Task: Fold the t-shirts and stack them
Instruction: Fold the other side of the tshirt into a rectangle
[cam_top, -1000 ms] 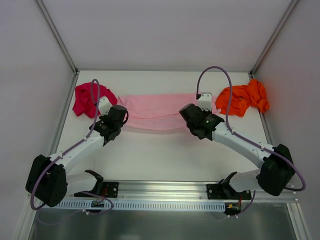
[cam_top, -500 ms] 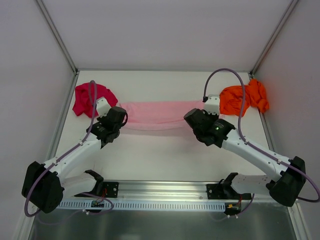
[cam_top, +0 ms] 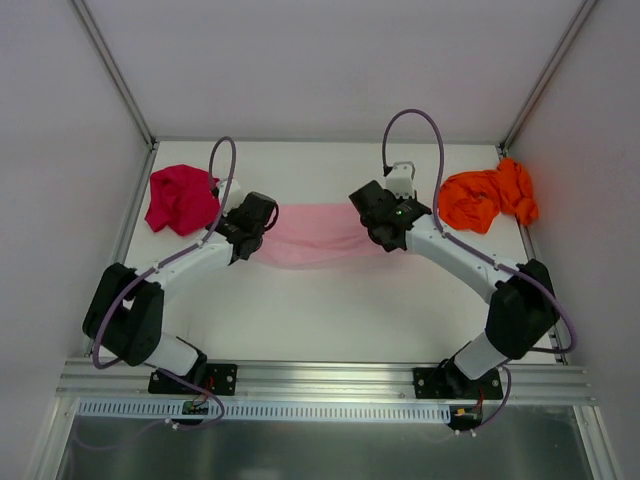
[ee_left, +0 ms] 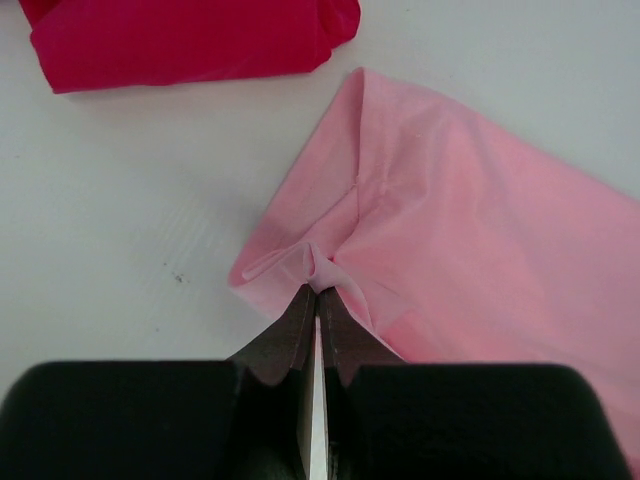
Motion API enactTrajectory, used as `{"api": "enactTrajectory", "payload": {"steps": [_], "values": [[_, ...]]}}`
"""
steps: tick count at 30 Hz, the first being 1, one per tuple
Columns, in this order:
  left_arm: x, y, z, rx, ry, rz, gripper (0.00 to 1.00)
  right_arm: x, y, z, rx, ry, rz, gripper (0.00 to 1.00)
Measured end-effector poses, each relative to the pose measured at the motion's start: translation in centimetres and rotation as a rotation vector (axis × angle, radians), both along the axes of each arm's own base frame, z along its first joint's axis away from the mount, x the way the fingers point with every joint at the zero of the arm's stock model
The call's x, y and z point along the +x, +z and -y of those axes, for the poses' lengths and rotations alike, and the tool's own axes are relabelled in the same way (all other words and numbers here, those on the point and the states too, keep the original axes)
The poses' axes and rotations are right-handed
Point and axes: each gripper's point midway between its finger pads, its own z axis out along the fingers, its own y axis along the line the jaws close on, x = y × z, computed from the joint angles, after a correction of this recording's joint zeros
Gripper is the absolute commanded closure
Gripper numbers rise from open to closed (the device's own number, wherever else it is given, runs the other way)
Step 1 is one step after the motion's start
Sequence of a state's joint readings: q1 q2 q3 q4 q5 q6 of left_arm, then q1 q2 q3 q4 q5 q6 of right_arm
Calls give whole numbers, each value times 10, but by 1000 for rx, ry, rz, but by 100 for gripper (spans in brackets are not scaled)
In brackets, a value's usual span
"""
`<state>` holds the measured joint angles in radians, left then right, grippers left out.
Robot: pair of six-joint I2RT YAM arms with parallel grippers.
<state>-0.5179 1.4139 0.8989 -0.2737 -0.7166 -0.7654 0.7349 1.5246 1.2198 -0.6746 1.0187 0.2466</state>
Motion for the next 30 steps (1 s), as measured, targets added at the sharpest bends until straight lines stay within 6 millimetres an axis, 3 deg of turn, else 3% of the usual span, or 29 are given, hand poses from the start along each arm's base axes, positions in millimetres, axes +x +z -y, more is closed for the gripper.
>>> {"api": "enactTrajectory", "payload": {"steps": [5, 9, 21, 30], "values": [[24, -15, 13, 26, -4, -40, 100, 38, 0, -5, -5, -21, -31, 99], [36, -22, 19, 33, -5, -49, 100, 55, -9, -1, -4, -28, -63, 99], [39, -19, 1, 74, 53, -48, 100, 86, -41, 14, -14, -55, -170, 99], [40, -17, -21, 95, 112, -50, 100, 106, -37, 9, -11, -39, -168, 99]]}}
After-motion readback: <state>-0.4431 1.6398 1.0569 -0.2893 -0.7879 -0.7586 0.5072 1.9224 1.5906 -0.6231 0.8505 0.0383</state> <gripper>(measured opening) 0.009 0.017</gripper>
